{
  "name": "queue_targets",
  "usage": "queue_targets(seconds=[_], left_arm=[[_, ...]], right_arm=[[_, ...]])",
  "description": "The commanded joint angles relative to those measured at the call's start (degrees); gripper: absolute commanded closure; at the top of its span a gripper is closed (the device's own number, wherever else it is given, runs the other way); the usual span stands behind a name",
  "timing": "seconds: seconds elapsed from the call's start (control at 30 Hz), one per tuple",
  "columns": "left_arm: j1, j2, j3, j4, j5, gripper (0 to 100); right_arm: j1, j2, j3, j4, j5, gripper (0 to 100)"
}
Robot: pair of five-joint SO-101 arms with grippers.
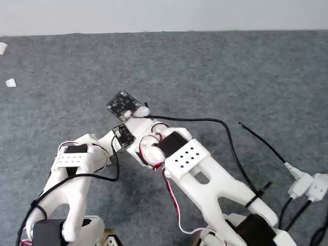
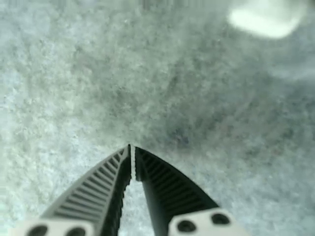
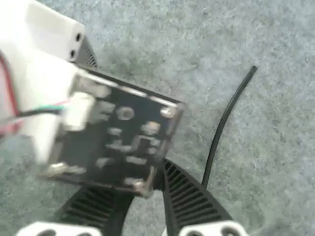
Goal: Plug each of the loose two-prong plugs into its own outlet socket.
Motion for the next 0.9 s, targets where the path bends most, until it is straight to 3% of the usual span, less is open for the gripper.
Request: queue_targets(seconds=[0.0, 0.3, 0.87], left_arm=[[-1.05, -1.67, -0.13, -5.01, 7.74, 99], [-1.67, -1.67, -0.13, -6.24, 8.79, 99], [-1.93, -1.67, -0.13, -6.24, 8.79, 99]], right_arm=[[3.38, -2.33, -0.53, 2.51, 2.99, 99.0], [8.48, -13.67, 2.46, 12.70, 10.46, 99.0], [10.24, -16.48, 15.30, 2.42, 18.37, 99.0]])
